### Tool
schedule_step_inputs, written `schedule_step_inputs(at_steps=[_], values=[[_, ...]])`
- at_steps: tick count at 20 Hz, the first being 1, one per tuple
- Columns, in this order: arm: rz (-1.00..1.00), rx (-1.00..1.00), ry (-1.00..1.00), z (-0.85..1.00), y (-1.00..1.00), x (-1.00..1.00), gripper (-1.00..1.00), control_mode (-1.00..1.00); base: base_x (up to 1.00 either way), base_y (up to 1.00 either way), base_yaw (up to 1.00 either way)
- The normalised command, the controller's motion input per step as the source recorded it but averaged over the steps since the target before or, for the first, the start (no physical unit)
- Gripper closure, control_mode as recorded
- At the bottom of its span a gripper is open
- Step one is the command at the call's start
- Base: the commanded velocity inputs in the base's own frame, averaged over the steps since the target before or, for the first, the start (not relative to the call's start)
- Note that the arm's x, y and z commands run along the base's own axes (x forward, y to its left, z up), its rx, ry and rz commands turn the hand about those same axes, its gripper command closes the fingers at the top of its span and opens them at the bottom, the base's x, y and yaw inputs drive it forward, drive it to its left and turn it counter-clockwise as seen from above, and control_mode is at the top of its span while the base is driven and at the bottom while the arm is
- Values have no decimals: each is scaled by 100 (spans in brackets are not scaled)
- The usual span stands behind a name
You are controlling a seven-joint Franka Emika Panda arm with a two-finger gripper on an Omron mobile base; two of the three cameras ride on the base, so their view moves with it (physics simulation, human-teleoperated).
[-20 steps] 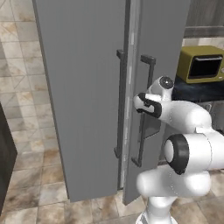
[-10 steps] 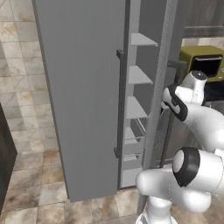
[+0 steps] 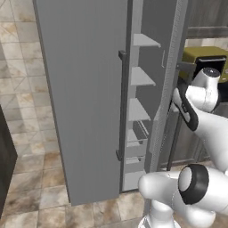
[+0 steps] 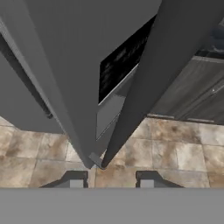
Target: Retrieve the butter from the fridge and place it on a plate on the dining table. Then retrieve the butter knife by the fridge and place it near the plate.
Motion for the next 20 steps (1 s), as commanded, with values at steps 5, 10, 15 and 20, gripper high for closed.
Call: schedule_step_inputs(at_steps=[5, 10, 15, 20], values=[[-10, -25, 0, 15, 64, -60, -100, -100, 0, 0, 0], [-15, -36, 1, 27, 96, -39, -100, -100, 0, 0, 0], [-10, -38, 12, 18, 94, 0, -100, -100, 0, 0, 0], [1, -21, 0, 0, 55, 41, -100, -100, 0, 0, 0]])
